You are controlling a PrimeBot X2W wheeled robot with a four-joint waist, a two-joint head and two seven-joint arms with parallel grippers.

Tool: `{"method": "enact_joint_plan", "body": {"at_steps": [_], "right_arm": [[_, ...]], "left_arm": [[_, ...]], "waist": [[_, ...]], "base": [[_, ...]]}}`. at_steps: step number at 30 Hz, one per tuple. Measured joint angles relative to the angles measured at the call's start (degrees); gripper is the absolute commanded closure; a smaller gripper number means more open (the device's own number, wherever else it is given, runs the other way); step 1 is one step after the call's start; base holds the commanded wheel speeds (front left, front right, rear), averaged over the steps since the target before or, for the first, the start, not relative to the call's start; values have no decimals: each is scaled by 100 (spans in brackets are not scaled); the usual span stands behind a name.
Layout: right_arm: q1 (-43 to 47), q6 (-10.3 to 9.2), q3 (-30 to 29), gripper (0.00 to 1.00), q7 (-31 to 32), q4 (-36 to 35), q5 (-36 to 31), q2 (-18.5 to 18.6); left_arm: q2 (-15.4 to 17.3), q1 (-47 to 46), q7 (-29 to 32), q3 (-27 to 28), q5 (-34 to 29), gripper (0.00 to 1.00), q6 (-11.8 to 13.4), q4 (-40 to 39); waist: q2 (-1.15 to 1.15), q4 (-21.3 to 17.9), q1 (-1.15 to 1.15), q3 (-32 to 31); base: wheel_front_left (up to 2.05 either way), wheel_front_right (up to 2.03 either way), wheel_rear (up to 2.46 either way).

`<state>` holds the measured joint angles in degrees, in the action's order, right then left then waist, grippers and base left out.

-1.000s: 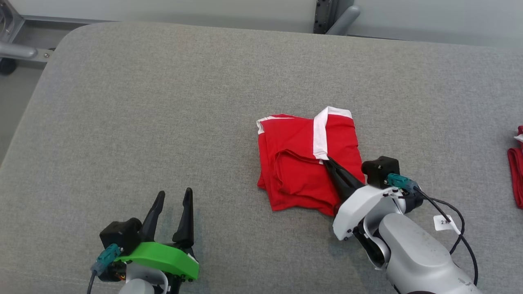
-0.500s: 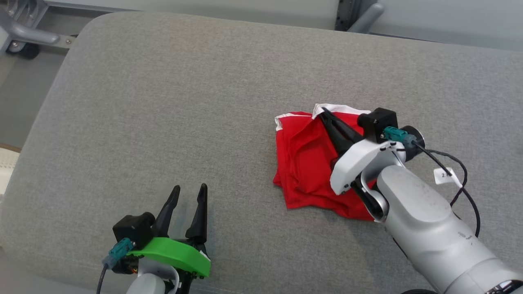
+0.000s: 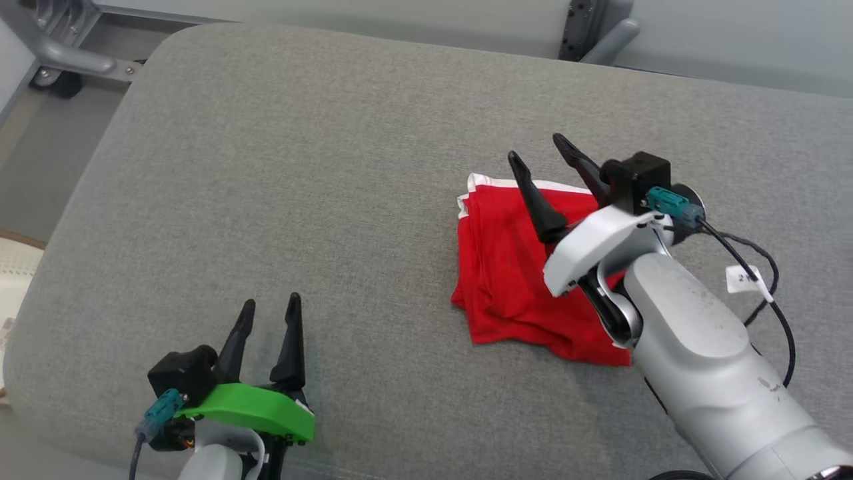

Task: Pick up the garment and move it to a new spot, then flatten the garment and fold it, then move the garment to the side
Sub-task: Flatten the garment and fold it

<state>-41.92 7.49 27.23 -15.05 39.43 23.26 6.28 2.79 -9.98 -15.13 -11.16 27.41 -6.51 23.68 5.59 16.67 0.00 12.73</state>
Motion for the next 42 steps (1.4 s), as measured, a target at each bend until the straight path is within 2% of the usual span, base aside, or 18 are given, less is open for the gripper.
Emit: {"method": "enact_joint_plan", "body": {"at_steps": [6,12,14,16,24,32,42], "right_arm": [[726,0,-605,0,0,-169,-194,183],[1544,0,-1176,0,0,-398,-481,218],[1767,3,-1284,0,0,-525,-757,304],[1962,0,-1584,0,-1,-672,-817,233],[2582,0,-2015,0,0,-1094,-1182,-41],[2902,0,-2190,0,0,-1314,-1329,-187],[3140,0,-2208,0,0,-1433,-1337,-310]], "left_arm": [[3,29,0,402,-245,0,3,-45],[3,120,0,601,-414,0,-9,-40],[1,126,1,644,-472,0,-18,-27],[-2,152,0,717,-527,0,-29,-32],[1,446,0,998,-680,0,-13,-62],[1,702,0,1180,-901,0,44,-107],[1,946,0,1294,-982,0,92,-190]], "waist": [[0,-451,0,-96],[0,-959,0,-190],[0,-1126,0,-222],[0,-1289,0,-256],[0,-1840,0,-441],[-1,-2061,0,-743],[-1,-2099,0,-940]], "base": [[0,0,0],[0,0,0],[0,0,0],[0,0,0],[0,0,0],[0,0,0],[0,0,0]]}}
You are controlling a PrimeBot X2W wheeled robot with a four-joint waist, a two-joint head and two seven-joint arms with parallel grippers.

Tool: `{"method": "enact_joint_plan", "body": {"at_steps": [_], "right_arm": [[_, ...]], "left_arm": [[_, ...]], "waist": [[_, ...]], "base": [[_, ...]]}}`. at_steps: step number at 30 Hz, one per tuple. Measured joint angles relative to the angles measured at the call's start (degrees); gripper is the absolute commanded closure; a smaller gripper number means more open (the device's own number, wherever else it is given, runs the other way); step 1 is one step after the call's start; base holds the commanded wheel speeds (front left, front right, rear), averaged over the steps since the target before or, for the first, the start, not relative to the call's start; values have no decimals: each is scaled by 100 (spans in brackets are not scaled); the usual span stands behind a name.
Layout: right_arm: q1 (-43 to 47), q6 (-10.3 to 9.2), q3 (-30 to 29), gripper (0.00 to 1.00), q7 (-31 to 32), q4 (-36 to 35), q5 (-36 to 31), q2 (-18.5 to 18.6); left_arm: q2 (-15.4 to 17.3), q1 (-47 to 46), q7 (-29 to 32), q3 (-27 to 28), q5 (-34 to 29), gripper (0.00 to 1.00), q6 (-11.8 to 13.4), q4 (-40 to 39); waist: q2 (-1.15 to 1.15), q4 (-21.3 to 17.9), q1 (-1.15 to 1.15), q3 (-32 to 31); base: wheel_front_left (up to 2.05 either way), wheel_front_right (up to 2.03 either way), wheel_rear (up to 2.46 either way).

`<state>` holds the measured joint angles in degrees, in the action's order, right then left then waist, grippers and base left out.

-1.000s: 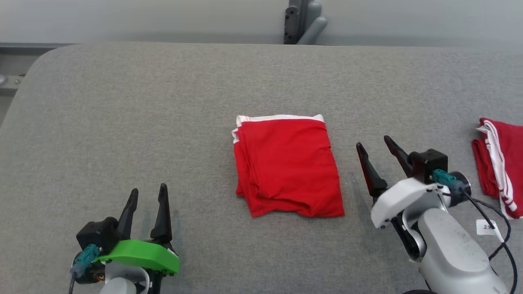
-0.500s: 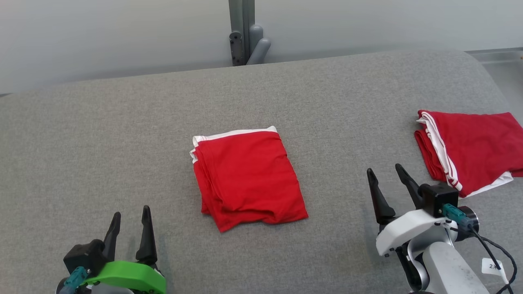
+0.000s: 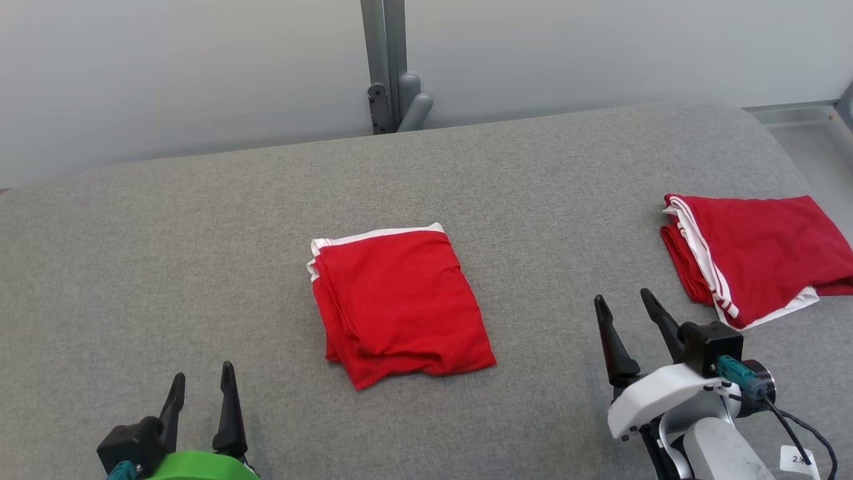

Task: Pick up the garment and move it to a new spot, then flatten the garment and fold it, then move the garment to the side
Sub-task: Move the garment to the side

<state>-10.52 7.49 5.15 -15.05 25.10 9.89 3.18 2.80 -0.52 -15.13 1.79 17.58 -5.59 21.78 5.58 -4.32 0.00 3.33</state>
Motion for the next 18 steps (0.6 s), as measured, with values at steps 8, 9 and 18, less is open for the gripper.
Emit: {"method": "enact_joint_plan", "body": {"at_steps": [8,9,18], "right_arm": [[31,0,65,0,0,-37,-38,-18],[31,0,63,0,0,-44,-38,-18],[-330,0,297,0,0,154,232,-29]], "left_arm": [[0,38,0,-97,0,0,-2,-20],[0,39,0,-135,0,0,-3,-19],[0,-62,0,-662,147,0,-20,-68]], "waist": [[0,60,0,46],[0,74,0,62],[0,491,0,302]], "base": [[0,0,0],[0,0,0],[0,0,0]]}}
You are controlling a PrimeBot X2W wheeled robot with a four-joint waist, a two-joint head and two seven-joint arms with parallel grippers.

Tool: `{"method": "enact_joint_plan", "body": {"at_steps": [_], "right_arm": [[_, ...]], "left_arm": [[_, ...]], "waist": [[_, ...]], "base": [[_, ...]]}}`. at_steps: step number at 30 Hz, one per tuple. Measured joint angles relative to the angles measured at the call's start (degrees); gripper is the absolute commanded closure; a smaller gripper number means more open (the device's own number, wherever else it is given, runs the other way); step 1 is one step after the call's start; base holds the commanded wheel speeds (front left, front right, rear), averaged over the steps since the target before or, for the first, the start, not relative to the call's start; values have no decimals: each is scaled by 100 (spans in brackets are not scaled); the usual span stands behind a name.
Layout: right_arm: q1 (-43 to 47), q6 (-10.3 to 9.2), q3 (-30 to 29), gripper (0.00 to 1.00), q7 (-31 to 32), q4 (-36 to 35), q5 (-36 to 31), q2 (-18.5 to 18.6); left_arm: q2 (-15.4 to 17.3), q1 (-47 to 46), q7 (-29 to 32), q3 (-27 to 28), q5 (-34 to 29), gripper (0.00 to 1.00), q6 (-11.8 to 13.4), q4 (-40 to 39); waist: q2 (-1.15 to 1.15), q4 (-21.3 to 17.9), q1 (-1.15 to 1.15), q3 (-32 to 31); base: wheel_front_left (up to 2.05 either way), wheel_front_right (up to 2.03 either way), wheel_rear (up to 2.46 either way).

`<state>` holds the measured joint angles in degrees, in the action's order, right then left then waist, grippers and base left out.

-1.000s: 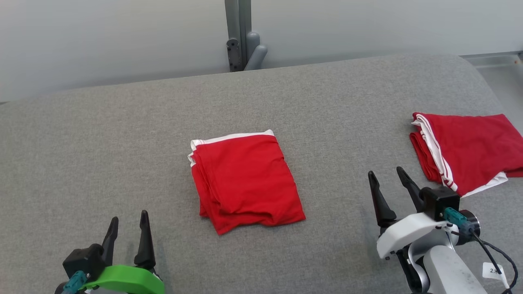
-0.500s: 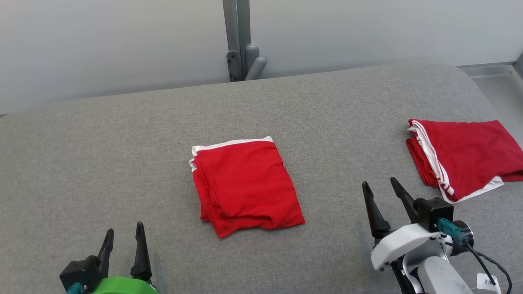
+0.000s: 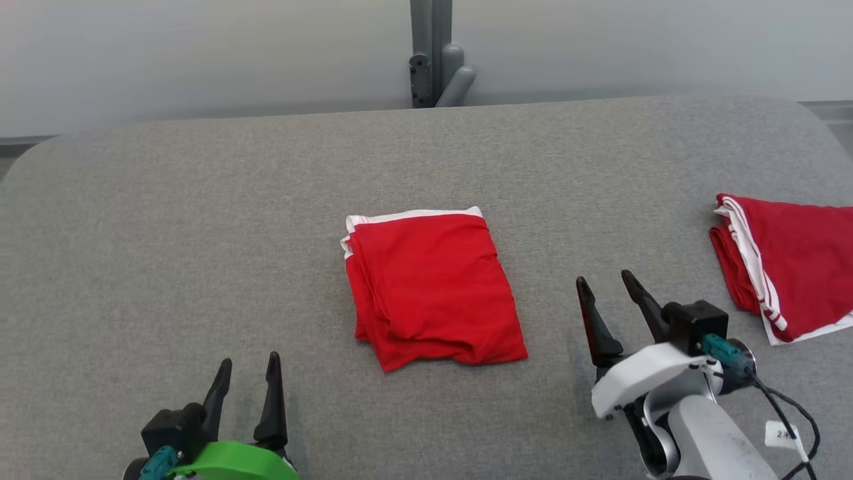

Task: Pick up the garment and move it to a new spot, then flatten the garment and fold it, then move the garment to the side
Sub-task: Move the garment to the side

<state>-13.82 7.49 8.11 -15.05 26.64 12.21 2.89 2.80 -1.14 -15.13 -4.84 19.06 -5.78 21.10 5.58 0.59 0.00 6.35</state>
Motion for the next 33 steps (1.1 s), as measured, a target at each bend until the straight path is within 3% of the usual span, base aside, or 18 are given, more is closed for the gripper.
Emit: {"method": "enact_joint_plan", "body": {"at_steps": [9,19,25,27,28,33], "right_arm": [[-851,-1,283,0,0,889,1307,-3],[-1467,-1,111,0,0,2406,1449,118],[-1633,-1,222,0,-18,3004,1435,74],[-1714,-2,415,60,-25,3087,1517,70],[-1741,-2,475,100,-26,3115,1568,65],[-1772,-1,527,100,-8,2917,1608,22]], "left_arm": [[1,-181,0,-307,188,0,22,-35],[2,-290,0,-400,166,0,24,-78],[3,-289,0,-349,156,0,23,-79],[3,-290,0,-344,154,0,24,-79],[3,-292,0,-356,138,0,24,-78],[-1,-314,0,-404,60,0,13,-80]], "waist": [[0,718,0,262],[0,1560,0,492],[0,1792,0,629],[0,1814,0,676],[0,1806,0,683],[0,1676,0,642]], "base": [[0,0,0],[0,0,0],[0,0,0],[0,0,0],[0,0,0],[0,0,0]]}}
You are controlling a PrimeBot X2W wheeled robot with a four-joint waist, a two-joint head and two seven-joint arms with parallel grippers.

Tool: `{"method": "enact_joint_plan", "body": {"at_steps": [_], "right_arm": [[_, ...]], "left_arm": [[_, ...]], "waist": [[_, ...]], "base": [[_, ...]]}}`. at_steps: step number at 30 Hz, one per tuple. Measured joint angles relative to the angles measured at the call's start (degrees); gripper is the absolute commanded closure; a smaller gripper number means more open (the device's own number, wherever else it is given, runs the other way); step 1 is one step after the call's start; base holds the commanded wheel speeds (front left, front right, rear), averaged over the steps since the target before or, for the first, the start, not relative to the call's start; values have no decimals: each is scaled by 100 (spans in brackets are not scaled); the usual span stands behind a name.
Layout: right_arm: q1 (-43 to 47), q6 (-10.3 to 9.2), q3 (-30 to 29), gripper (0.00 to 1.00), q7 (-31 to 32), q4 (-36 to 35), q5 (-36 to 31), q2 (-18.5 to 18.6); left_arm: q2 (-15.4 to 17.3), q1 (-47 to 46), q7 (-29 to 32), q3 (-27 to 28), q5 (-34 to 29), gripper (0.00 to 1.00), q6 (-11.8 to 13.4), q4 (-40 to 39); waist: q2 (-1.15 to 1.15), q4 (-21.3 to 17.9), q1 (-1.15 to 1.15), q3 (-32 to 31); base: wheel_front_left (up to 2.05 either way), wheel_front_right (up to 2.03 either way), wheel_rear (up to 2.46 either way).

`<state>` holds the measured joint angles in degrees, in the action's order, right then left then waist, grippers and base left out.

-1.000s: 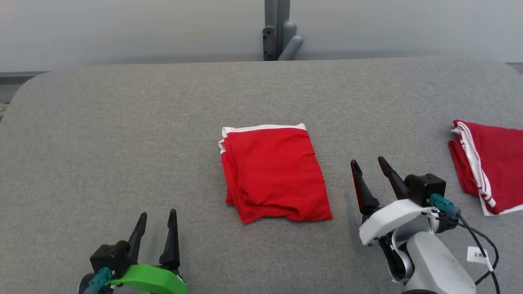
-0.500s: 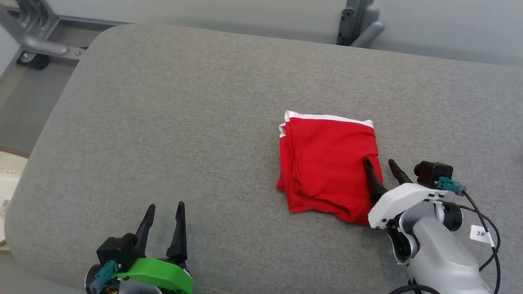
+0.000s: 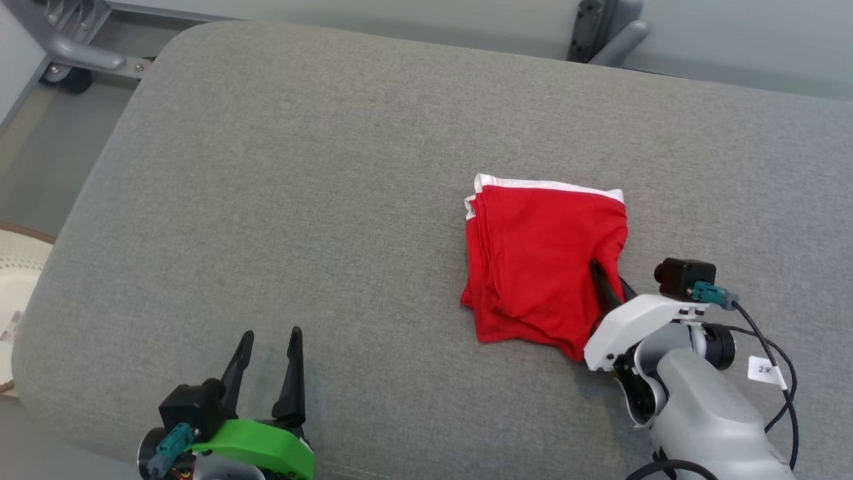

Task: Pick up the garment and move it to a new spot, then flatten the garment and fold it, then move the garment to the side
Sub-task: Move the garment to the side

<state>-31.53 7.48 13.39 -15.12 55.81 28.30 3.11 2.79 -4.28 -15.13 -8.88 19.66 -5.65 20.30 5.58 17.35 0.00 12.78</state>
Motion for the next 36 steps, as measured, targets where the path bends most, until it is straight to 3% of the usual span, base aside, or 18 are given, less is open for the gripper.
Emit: {"method": "enact_joint_plan", "body": {"at_steps": [6,14,29,36], "right_arm": [[258,1,-162,100,0,-538,-136,10],[730,1,-281,100,0,-931,-211,55],[1010,0,321,100,0,-1140,98,127],[847,0,500,100,0,-1150,203,221]], "left_arm": [[4,13,0,53,-62,0,-41,-21],[2,-4,0,-73,-47,0,-47,-74],[0,-313,0,-243,-88,0,-89,-80],[-5,-506,0,-398,-229,0,-133,-79]], "waist": [[0,-411,0,-125],[0,-1323,0,-284],[0,-3256,0,-295],[0,-3685,0,-35]], "base": [[0,0,0],[0,0,0],[0,0,0],[0,0,0]]}}
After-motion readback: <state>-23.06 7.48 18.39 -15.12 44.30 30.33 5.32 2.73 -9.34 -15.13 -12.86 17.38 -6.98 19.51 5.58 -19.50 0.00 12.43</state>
